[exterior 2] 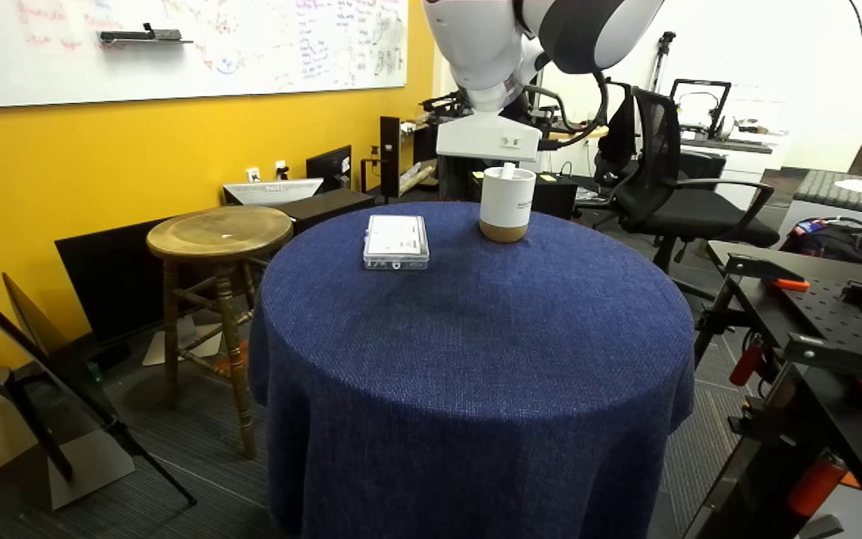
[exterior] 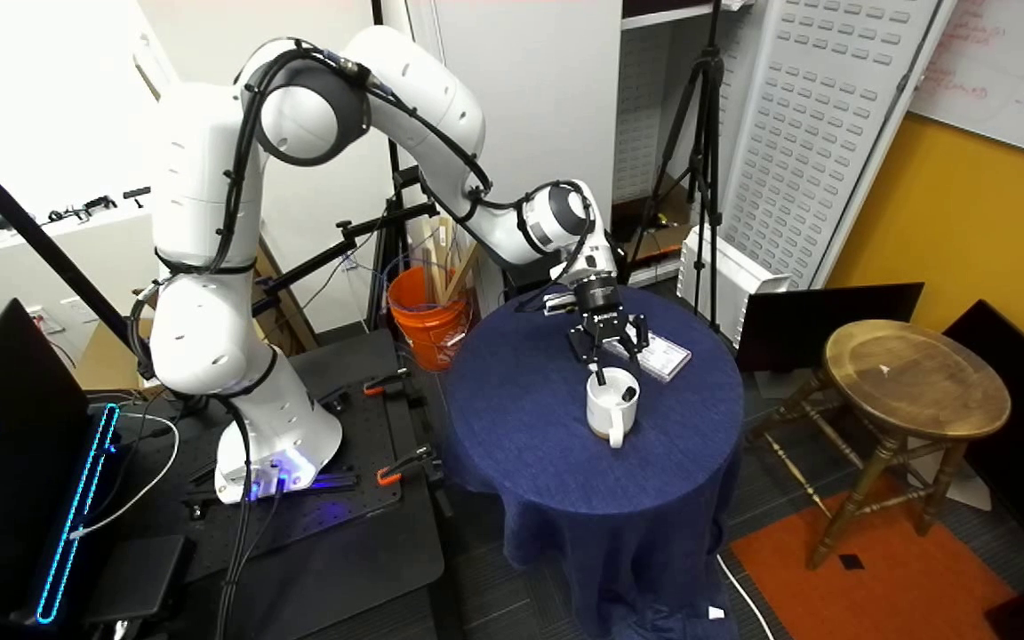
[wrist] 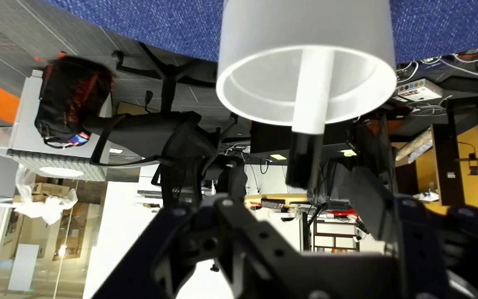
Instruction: Put the marker inside the mug cup
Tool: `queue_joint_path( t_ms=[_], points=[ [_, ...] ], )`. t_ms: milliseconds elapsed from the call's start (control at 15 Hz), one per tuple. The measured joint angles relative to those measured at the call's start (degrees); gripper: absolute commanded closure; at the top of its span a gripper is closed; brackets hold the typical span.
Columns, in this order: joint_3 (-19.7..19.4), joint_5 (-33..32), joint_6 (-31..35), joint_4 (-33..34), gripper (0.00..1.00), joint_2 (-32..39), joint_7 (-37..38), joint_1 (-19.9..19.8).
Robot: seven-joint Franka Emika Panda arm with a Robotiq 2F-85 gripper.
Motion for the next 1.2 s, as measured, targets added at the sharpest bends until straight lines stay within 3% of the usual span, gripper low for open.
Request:
queue_joint_path(
  t_ms=[867,1200],
  points=[
    [0.4,0.13,-0.59,0.07,0.0,-4.19,0.01,0.3],
    [0.56,0.15,5.77,-2.06,0.0,-9.0,2.49,-0.2]
  ],
)
